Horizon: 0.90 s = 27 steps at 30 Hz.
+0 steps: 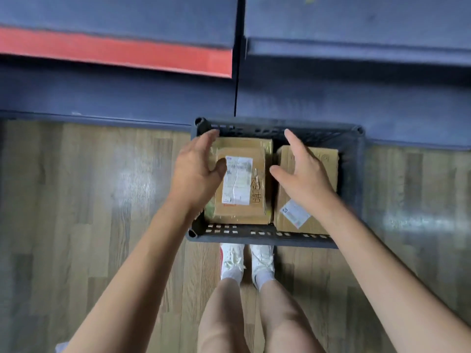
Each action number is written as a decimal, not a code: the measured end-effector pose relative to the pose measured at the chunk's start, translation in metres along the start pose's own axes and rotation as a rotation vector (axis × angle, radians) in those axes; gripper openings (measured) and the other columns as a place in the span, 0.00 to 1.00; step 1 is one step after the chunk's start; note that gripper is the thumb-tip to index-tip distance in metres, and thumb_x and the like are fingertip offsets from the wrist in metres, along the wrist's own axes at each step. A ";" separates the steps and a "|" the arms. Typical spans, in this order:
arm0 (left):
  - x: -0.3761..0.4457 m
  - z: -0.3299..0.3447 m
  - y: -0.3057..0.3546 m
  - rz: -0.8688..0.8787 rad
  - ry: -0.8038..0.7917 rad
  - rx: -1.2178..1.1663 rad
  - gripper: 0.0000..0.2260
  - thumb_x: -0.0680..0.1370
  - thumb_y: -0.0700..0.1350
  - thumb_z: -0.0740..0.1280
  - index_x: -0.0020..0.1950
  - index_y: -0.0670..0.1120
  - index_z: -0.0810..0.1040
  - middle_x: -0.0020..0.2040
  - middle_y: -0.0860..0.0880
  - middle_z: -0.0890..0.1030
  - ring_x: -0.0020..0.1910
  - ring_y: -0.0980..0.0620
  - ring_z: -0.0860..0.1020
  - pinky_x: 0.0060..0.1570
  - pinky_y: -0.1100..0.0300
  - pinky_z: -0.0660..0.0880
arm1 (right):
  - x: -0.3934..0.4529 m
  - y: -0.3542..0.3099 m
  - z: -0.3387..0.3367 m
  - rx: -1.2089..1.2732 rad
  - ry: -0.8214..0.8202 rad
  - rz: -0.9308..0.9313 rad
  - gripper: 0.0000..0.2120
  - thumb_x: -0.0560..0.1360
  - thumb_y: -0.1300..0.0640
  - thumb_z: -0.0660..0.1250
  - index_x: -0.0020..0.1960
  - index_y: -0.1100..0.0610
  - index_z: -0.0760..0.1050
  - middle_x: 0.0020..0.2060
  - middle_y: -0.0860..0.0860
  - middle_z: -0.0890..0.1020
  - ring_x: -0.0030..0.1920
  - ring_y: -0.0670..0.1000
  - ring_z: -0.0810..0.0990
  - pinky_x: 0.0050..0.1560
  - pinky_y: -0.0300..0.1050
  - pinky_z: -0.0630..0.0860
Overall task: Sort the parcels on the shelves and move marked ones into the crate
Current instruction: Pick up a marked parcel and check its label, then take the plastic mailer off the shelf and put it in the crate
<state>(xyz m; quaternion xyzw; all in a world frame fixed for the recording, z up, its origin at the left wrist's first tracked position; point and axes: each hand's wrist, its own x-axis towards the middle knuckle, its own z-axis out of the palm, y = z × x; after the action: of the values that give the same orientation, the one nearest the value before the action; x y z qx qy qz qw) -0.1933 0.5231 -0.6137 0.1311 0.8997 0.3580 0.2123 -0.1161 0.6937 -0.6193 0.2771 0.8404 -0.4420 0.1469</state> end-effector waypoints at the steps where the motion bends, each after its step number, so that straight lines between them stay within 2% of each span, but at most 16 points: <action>1: -0.006 -0.013 0.016 0.051 0.033 0.045 0.23 0.75 0.38 0.66 0.69 0.43 0.67 0.66 0.45 0.74 0.66 0.47 0.69 0.64 0.59 0.63 | -0.009 -0.016 -0.014 -0.054 0.003 -0.036 0.34 0.75 0.56 0.64 0.75 0.50 0.50 0.75 0.49 0.58 0.74 0.49 0.57 0.67 0.39 0.52; 4: -0.023 -0.051 0.063 0.167 0.087 0.160 0.22 0.75 0.39 0.65 0.69 0.41 0.68 0.63 0.42 0.75 0.63 0.42 0.70 0.62 0.55 0.63 | -0.041 -0.064 -0.059 -0.162 0.035 -0.120 0.34 0.75 0.57 0.64 0.76 0.54 0.49 0.76 0.49 0.54 0.75 0.49 0.53 0.71 0.42 0.49; 9: -0.048 -0.111 0.132 0.346 0.181 0.219 0.22 0.74 0.38 0.66 0.68 0.39 0.68 0.62 0.41 0.75 0.62 0.41 0.70 0.62 0.54 0.64 | -0.100 -0.121 -0.121 -0.230 0.156 -0.241 0.33 0.75 0.57 0.64 0.75 0.57 0.52 0.75 0.50 0.56 0.74 0.48 0.54 0.65 0.30 0.46; 12: -0.057 -0.150 0.178 0.428 0.267 0.227 0.23 0.74 0.38 0.66 0.68 0.39 0.68 0.62 0.41 0.76 0.61 0.41 0.71 0.60 0.55 0.65 | -0.131 -0.152 -0.158 -0.265 0.237 -0.311 0.33 0.74 0.56 0.65 0.75 0.56 0.55 0.74 0.50 0.59 0.74 0.48 0.57 0.67 0.33 0.49; 16: -0.071 -0.195 0.237 0.603 0.375 0.336 0.22 0.71 0.38 0.70 0.64 0.36 0.71 0.57 0.39 0.79 0.56 0.37 0.75 0.56 0.48 0.72 | -0.168 -0.188 -0.209 -0.384 0.378 -0.402 0.31 0.74 0.54 0.65 0.74 0.56 0.57 0.73 0.50 0.62 0.73 0.49 0.59 0.67 0.34 0.49; 19: -0.086 -0.220 0.273 0.729 0.415 0.419 0.22 0.68 0.37 0.72 0.60 0.34 0.74 0.53 0.38 0.81 0.52 0.36 0.78 0.52 0.47 0.75 | -0.199 -0.208 -0.242 -0.446 0.475 -0.458 0.31 0.74 0.54 0.66 0.73 0.57 0.59 0.73 0.52 0.63 0.73 0.51 0.59 0.69 0.38 0.51; 23: -0.093 -0.234 0.302 0.842 0.468 0.416 0.21 0.67 0.38 0.74 0.58 0.34 0.76 0.49 0.39 0.82 0.46 0.38 0.79 0.46 0.48 0.77 | -0.231 -0.218 -0.271 -0.517 0.570 -0.473 0.31 0.75 0.51 0.64 0.74 0.53 0.56 0.74 0.47 0.59 0.74 0.45 0.54 0.68 0.31 0.46; 27: -0.100 -0.238 0.327 0.919 0.513 0.376 0.17 0.69 0.42 0.67 0.56 0.35 0.78 0.46 0.41 0.82 0.42 0.39 0.79 0.43 0.50 0.77 | -0.252 -0.219 -0.294 -0.570 0.677 -0.484 0.32 0.75 0.50 0.64 0.74 0.52 0.55 0.74 0.45 0.58 0.71 0.37 0.49 0.65 0.25 0.39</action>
<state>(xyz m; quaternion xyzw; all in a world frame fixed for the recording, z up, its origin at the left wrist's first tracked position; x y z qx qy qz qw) -0.1921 0.5759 -0.2003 0.4540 0.8213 0.2675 -0.2184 -0.0447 0.7519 -0.1838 0.1509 0.9684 -0.1017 -0.1707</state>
